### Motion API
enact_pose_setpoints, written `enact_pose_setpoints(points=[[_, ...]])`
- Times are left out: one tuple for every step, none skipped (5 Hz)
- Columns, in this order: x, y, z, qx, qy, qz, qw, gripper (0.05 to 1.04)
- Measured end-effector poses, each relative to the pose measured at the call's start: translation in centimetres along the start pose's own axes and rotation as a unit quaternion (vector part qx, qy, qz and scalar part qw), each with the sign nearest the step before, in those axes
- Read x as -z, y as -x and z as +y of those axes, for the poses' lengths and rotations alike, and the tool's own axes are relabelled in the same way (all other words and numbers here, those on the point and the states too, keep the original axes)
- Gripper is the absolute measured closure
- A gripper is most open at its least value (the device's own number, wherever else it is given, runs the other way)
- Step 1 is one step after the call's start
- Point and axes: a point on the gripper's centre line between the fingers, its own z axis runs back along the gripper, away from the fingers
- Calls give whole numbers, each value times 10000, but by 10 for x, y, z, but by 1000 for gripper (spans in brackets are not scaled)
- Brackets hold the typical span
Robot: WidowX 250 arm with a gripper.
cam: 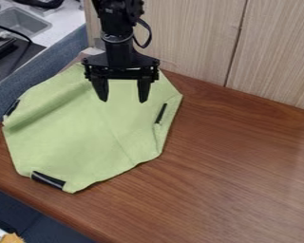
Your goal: Fold the cloth from right to left
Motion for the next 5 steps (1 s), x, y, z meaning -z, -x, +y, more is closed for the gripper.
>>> enact_pose_setpoints(points=[[7, 3, 0, 6, -30, 110, 9999, 83], [12, 12, -18, 347, -18, 205, 9992, 83], [24, 25, -36, 787, 15, 364, 9962, 83], [39, 39, -50, 1106, 80, 560, 9923, 83], [55, 50, -55, 1329, -15, 838, 9876, 83]])
